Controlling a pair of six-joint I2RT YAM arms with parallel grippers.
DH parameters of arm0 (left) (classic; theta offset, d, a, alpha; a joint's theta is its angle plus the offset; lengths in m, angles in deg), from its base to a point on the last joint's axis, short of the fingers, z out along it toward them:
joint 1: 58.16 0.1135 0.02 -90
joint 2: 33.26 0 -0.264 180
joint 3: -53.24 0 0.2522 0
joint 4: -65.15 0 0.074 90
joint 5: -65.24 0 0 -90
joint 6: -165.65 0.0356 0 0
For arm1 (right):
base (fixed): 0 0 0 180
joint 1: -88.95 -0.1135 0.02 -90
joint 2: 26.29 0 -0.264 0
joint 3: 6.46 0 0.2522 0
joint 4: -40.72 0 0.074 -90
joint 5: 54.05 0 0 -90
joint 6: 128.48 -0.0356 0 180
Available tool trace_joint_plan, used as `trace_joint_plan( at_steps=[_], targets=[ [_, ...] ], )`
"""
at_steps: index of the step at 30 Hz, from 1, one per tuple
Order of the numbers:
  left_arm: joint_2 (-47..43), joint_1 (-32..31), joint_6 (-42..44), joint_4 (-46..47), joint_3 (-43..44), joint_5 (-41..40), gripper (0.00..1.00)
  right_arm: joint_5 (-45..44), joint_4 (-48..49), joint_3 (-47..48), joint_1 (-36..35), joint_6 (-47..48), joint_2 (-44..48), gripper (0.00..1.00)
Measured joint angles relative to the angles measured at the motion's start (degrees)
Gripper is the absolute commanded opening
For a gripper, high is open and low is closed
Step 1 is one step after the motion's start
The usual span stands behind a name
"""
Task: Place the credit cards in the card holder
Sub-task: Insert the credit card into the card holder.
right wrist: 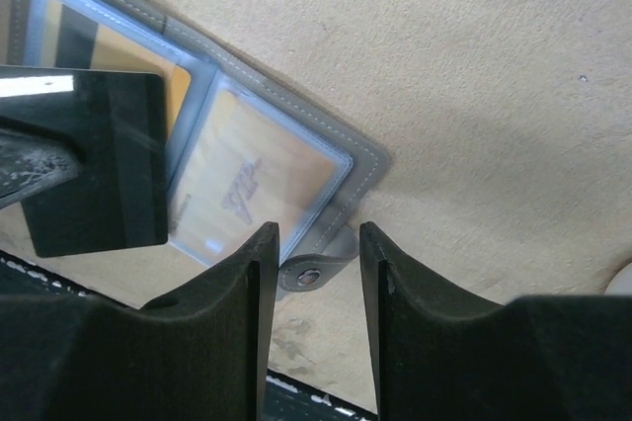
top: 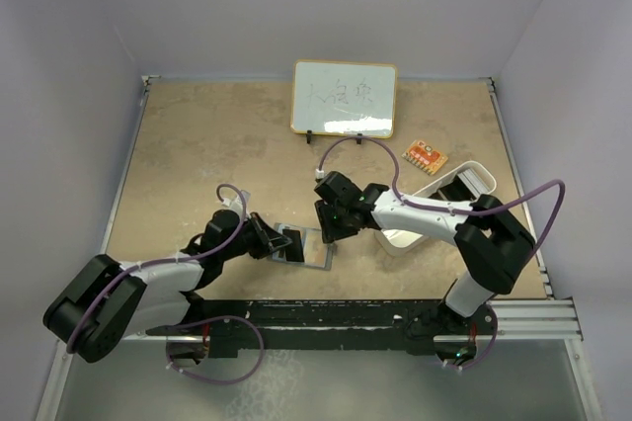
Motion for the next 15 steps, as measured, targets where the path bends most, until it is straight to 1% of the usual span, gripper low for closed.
trace_joint_plan(
  at_steps=[3,5,7,11,12,15],
  targets=[
    [-0.4,0.0,0.0,-0.7,0.1,0.0,0.00,-0.7,-0.2,0.0,-0.2,-0.5,-0.7,0.38],
    [-0.6,0.0,0.0,-1.0,0.1,0.0,0.00,-1.2,-0.5,0.0,-0.3,-0.7,-0.7,0.33],
    [-0.7,0.0,0.0,-1.3,0.2,0.0,0.00,-1.5,-0.9,0.0,-0.3,-0.9,-0.7,0.26],
    [-1.3,0.0,0.2,-2.5,0.5,0.1,0.00,-2.0,-1.5,0.0,-0.3,-1.2,-0.7,0.04],
    [-1.4,0.0,0.4,-2.9,0.9,0.2,0.00,-2.0,-1.7,0.0,-0.3,-1.3,-0.7,0.00],
    [-1.6,0.0,1.4,-4.7,2.5,0.7,0.00,-2.0,-2.0,-0.1,-0.3,-1.5,-0.7,0.00]
  ],
)
